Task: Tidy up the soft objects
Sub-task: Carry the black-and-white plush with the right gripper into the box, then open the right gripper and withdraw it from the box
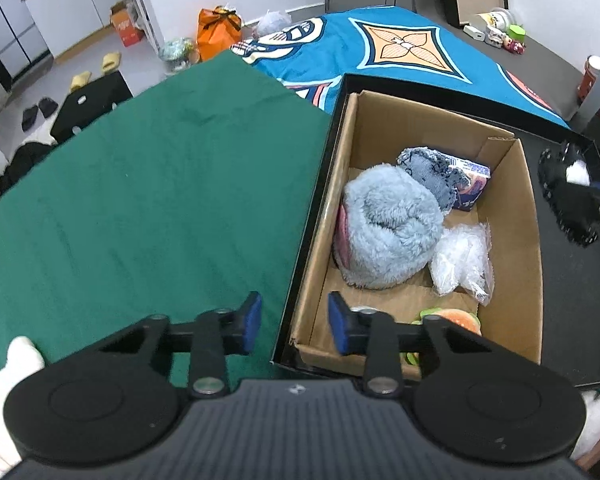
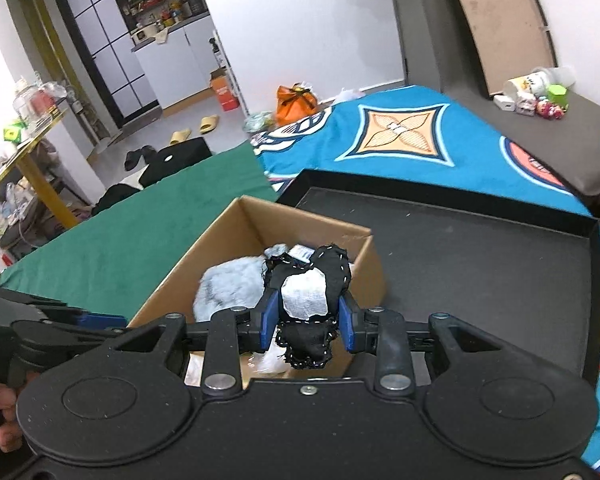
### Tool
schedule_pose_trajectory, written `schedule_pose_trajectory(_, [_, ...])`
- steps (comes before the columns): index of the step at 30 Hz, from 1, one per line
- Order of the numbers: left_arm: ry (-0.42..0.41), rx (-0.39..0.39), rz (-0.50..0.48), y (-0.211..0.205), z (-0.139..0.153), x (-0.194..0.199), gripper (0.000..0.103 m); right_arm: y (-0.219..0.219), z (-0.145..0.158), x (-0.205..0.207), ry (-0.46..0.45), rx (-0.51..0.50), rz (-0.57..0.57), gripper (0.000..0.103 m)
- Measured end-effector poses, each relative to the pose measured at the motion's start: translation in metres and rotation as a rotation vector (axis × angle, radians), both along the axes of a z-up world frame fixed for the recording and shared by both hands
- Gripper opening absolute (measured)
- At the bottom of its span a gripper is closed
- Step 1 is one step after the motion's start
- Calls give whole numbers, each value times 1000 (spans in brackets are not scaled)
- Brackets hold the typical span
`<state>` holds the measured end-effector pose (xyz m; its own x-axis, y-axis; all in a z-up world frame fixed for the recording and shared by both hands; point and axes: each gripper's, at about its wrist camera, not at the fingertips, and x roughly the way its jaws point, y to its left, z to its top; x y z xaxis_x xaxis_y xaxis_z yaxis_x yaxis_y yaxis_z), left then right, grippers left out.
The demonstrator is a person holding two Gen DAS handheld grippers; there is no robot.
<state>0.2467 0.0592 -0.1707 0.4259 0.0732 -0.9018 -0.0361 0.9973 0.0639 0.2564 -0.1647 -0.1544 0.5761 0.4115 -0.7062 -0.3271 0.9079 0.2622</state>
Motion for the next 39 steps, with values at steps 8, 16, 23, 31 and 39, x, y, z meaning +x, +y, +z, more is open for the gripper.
schedule_pose_trajectory(8, [16,-21,-17,4,-7,3,13,21,-3,-3,15,-3,37,31])
schedule_pose_trajectory(16, [10,-46,-29,7,-9,1,11,43,-4,-8,9,16,81,32])
schedule_pose_trajectory(23, [8,-63,-42,10,-10,2,11,54,-10,-9,38,24,122,55])
schedule_pose_trajectory(31, [-5,-49,-47,8,-7,1,12,35,-6,-10,49,0,57,55])
schedule_pose_trajectory(39, [2,-31,-57,-5,5,-3,33,4,6,-29,45,36,-42,55])
